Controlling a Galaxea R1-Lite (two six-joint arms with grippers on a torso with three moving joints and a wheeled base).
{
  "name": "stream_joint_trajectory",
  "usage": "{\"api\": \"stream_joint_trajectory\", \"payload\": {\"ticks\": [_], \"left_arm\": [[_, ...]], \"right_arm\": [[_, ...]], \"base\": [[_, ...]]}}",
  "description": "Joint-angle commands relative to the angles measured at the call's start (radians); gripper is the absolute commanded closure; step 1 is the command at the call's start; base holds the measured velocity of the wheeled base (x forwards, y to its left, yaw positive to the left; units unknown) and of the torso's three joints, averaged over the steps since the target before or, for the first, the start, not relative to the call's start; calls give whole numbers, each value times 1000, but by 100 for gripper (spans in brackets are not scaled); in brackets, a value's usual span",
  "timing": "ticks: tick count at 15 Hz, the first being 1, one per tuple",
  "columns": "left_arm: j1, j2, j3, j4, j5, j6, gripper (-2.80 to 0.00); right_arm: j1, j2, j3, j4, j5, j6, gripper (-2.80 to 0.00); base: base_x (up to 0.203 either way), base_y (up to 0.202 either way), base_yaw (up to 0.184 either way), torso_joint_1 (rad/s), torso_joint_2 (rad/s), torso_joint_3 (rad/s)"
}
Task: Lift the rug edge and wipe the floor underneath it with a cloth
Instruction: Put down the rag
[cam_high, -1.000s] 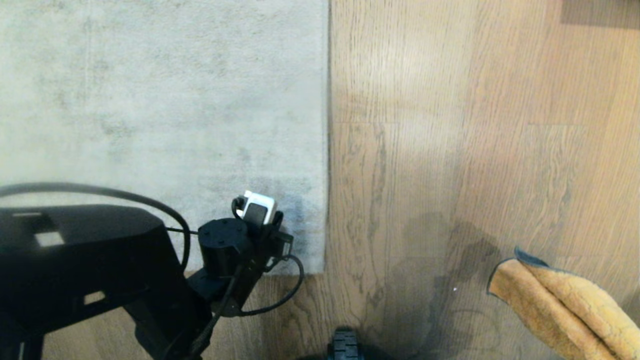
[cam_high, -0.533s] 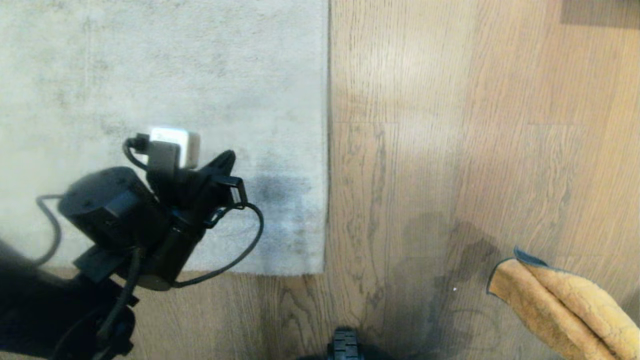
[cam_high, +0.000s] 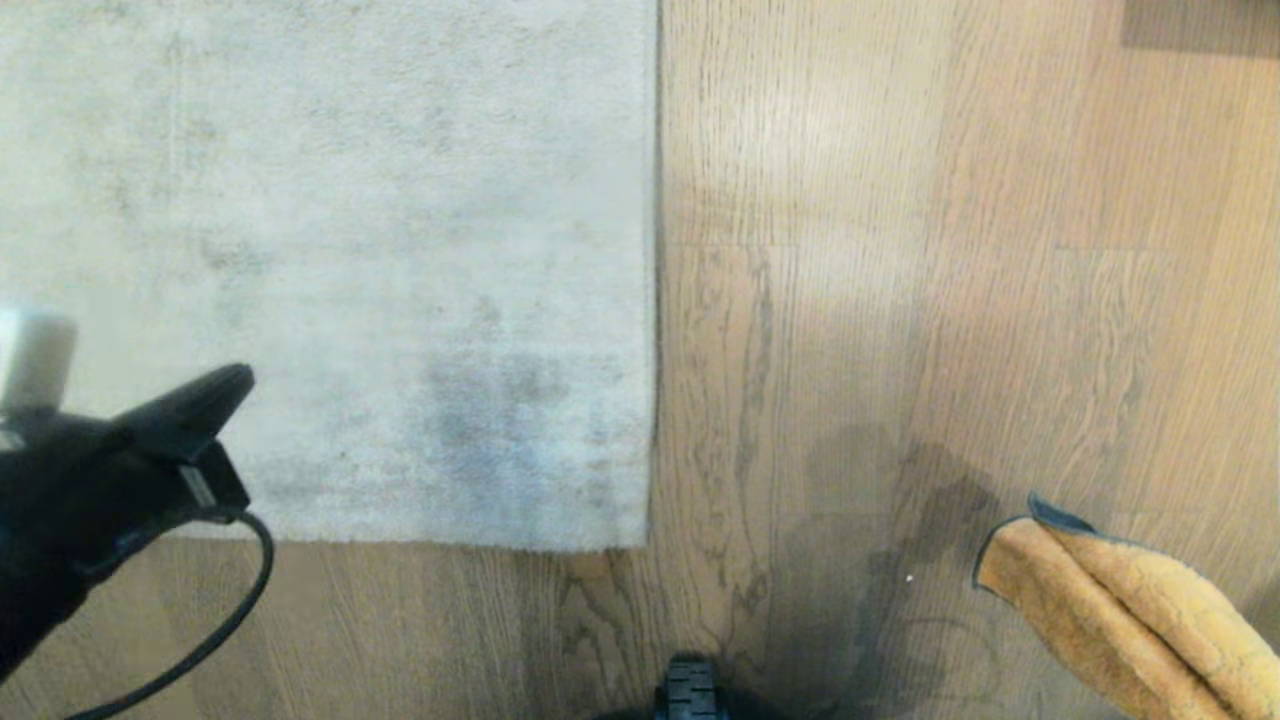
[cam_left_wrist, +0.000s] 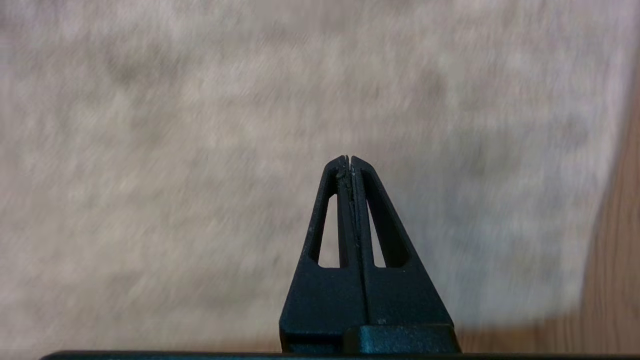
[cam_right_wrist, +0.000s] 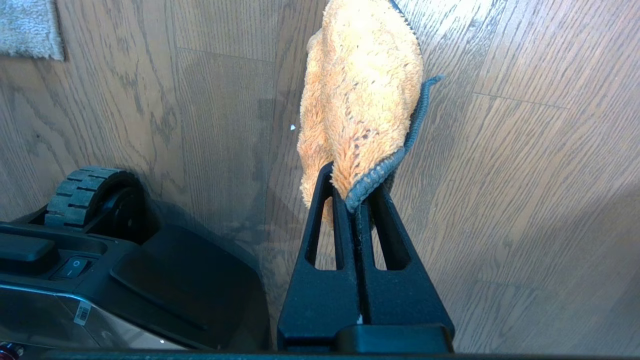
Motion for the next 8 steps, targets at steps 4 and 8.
{"api": "stream_joint_trajectory", "payload": {"ticks": [4, 8], "left_arm": [[57, -395, 90, 305, -46, 9, 0], [61, -679, 200, 495, -52, 16, 0]], "right_arm": [[0, 1, 0, 1, 1, -1, 0], [2, 1, 0, 1, 1, -1, 0]], "base": [[0, 0, 0, 0, 0, 0], [0, 0, 0, 0, 0, 0]]}}
